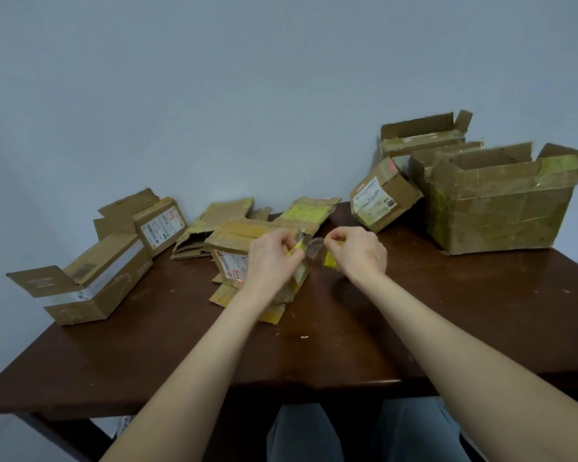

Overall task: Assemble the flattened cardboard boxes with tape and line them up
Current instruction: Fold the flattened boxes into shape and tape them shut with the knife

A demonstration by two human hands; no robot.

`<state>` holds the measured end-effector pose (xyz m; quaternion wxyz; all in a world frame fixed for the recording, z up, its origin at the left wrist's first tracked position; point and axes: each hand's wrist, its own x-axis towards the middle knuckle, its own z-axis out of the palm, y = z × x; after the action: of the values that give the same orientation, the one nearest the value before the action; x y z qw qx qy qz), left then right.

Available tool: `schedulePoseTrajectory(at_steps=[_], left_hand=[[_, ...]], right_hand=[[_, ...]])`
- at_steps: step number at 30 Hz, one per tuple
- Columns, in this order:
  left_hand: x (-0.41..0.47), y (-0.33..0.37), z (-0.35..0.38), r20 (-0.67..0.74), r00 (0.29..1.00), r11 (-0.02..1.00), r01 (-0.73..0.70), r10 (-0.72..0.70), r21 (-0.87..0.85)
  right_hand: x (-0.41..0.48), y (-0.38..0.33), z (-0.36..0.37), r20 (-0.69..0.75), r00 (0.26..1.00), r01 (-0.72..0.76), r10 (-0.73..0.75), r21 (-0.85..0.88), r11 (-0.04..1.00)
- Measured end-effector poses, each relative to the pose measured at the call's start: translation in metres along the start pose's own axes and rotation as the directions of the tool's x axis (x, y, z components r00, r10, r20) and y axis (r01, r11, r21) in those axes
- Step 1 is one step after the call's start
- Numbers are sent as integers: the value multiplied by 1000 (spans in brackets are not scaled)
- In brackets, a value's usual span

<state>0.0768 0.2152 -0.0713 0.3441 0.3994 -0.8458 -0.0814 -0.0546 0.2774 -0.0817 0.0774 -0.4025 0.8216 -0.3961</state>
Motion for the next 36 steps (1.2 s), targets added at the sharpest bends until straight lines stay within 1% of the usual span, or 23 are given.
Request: schedulePoseTrajectory(at_steps=[4,11,18,22,25,27,32,36], left_hand=[[-2,1,2,-1,1000,999,-29,29,30],[0,1,15,-44,999,996,9,-5,89],[-2,6,15,-13,1000,989,9,-7,146],[1,6,11,16,1000,992,11,-13,122],[4,1,2,56,998,998,33,-36,44],[4,-2,-1,58,998,999,32,-33,24],[3,-4,3,41,999,998,-28,26,58],[2,-3,10,28,999,992,-28,25,123]], right_hand=[[-1,-1,0,-1,1000,3,-3,-17,1000],[-2,0,1,-10,1000,22,-22,-21,1000],[-3,-1,3,-8,999,31,-31,-35,999],[-3,-1,2,-15,1000,27,-27,-23,999],[-4,0,1,-10,1000,24,-24,-1,1000],[-4,-1,0,-9,1000,23,-23,-2,1000],[-3,1,2,-5,1000,28,-28,8,1000],[-2,-1,4,1,999,38,-38,-16,999]])
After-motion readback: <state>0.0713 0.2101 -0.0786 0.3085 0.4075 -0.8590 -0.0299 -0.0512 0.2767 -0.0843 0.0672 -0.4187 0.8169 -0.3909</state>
